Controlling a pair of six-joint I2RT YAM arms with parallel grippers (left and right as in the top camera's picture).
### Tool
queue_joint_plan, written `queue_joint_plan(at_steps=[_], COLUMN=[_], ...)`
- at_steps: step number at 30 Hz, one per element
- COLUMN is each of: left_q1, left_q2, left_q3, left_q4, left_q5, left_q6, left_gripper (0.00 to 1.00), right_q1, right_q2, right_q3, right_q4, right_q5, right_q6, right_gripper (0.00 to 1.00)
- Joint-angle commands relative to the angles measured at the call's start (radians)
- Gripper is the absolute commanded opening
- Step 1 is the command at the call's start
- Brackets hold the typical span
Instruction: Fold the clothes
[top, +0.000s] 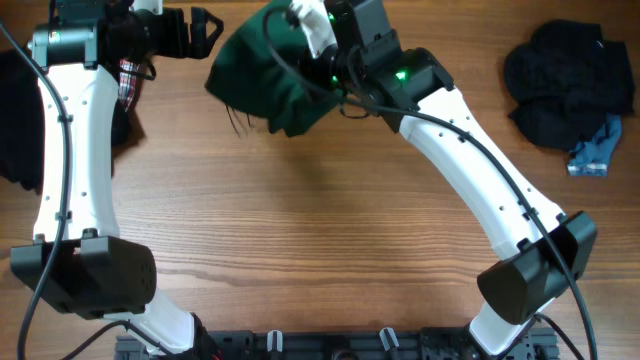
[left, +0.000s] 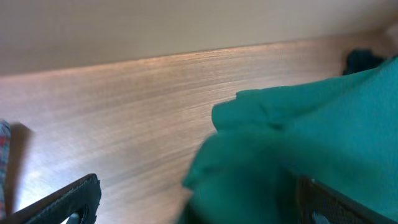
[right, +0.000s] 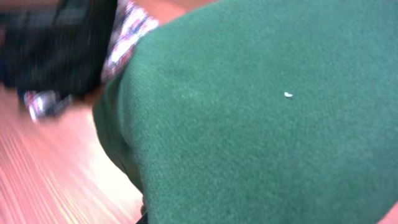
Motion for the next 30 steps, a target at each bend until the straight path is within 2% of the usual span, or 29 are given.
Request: queue_joint_plan(at_steps=[1,7,13,19,30], left_q1=[-0.001,0.073,0.174,0.190,0.151], left_q2=[0.011,0.011,0.011,0.011,0.011], left_q3=[0.010,0.010,0.010,0.010,0.010], left_q4=[0.001,-0.013,-0.056,-0.073,-0.073], left_q5=[0.000,-0.029,-0.017,-0.005,-0.006], left_q6=[-0.193,-0.304,-0.332,-0.332,-0.332], left_gripper=[1.00,1.00,1.00,1.00,1.00], right_q1=[0.002,0.016,0.024,0.022,0.029], right_q2=[-0.043,0.053,0.159,0.216,0.338], right_q3=[0.024,0.024,0.024,0.024,0.024], right_q4=[0.072,0.250,0.444,0.544,0.547], right_q5=[0.055,0.040,-0.231,-0.426,-0.502], right_q6=[0.352,0.625,0.790,0.779,0.777], right_gripper=[0.04,0.04,0.04,0.04,0.04])
